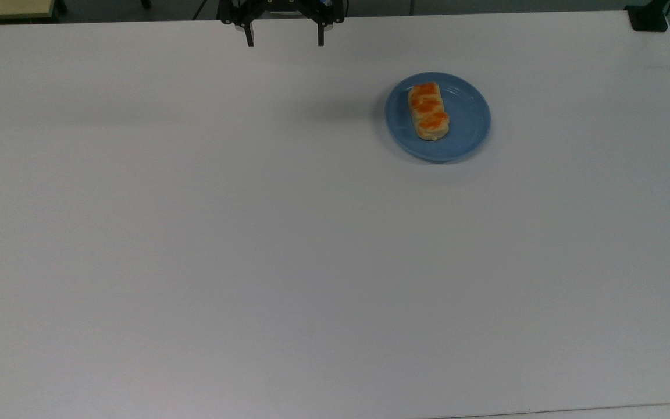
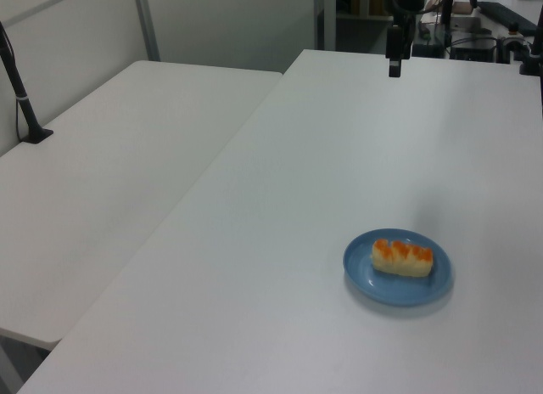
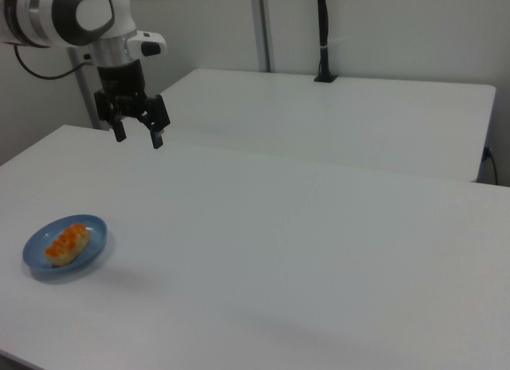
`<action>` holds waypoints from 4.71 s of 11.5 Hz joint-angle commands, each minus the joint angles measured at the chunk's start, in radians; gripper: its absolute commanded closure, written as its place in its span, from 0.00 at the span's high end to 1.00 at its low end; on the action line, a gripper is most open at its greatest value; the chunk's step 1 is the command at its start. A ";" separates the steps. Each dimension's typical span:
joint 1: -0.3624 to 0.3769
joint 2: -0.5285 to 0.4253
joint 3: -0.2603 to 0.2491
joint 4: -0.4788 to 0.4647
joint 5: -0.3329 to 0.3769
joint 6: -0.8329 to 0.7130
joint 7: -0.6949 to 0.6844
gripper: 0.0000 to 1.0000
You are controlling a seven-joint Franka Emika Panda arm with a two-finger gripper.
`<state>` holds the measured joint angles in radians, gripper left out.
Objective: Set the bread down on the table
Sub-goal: 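Move the gripper toward the blue plate with the bread roll, then lower the gripper onto the bread roll and close it, then lift the bread roll off the plate and carry it away, then lower the bread roll onto the table and open the gripper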
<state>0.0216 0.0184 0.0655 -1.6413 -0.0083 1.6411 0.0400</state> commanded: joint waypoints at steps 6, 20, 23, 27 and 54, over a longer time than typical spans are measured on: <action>0.286 0.021 0.004 -0.113 0.024 0.008 0.128 1.00; 0.449 0.232 0.016 -0.313 0.022 0.442 0.460 1.00; 0.449 0.236 0.039 -0.337 0.016 0.457 0.460 0.99; 0.448 0.238 0.039 -0.359 0.010 0.457 0.454 0.87; -0.374 0.494 -0.101 0.055 -0.139 0.426 -0.651 0.46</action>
<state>-0.3610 0.5052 -0.0376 -1.5997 -0.1351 2.0370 -0.6058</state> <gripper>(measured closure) 0.568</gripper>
